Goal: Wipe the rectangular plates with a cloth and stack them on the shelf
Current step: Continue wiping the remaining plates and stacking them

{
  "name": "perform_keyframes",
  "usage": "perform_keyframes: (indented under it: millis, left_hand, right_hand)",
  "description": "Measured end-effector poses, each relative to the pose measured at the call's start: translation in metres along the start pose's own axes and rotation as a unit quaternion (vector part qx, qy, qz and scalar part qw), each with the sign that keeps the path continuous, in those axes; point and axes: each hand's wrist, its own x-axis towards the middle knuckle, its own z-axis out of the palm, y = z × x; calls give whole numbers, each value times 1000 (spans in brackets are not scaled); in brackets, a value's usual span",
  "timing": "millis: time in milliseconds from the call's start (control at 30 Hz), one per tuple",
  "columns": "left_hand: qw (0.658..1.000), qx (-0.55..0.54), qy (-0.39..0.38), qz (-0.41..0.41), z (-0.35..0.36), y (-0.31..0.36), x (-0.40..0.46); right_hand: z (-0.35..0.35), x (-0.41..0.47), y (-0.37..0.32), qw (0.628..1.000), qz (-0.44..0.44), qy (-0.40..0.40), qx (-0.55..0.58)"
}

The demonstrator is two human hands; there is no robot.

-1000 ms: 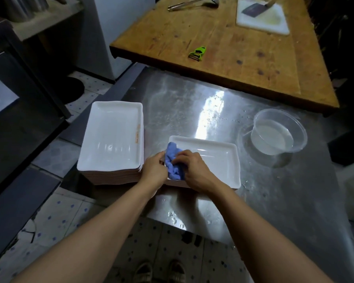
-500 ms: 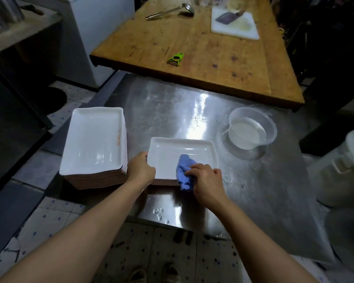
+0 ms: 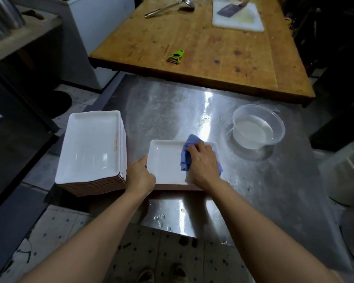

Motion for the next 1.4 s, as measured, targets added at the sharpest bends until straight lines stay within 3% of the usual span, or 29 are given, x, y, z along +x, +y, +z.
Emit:
perform_keyframes:
  millis: [67, 233, 533, 667, 767, 833, 900, 1000, 1133, 1233, 1400]
  left_hand:
    - [1000, -2, 1, -8, 1, 1, -1]
    - [1000, 19, -1, -10, 1, 2, -2]
    - [999, 45, 15, -9, 6, 1, -4]
    - [997, 71, 5, -23, 7, 3, -6]
    - [988, 150, 3, -33, 9, 8, -13]
    - [980, 195, 27, 2, 13, 15, -22]
    - [971, 219, 42, 90, 20, 24, -29]
    - [942, 245, 10, 228, 35, 35, -38]
    - [914, 274, -32, 299, 47, 41, -39]
    - [871, 357, -43, 335, 51, 40, -36]
    - [859, 361, -39, 361, 50, 37, -35]
  right_hand:
    - [8, -9, -16, 998, -62, -23, 10]
    - [1, -28, -18, 992, -101, -59, 35]
    - [-30, -69, 32, 992, -32, -58, -110]
    - [-34, -78, 36, 991, 11, -49, -123]
    - [-42, -86, 42, 992, 48, -29, -110]
    - [-51, -91, 49, 996, 55, 47, -54]
    - [-57, -91, 59, 989, 70, 122, 53]
    - [-58, -88, 71, 974, 98, 131, 158]
    - [-67, -90, 71, 964, 130, 178, 147]
    - [-65, -92, 73, 962, 120, 189, 156]
    - [-53, -95, 80, 964, 137, 166, 157]
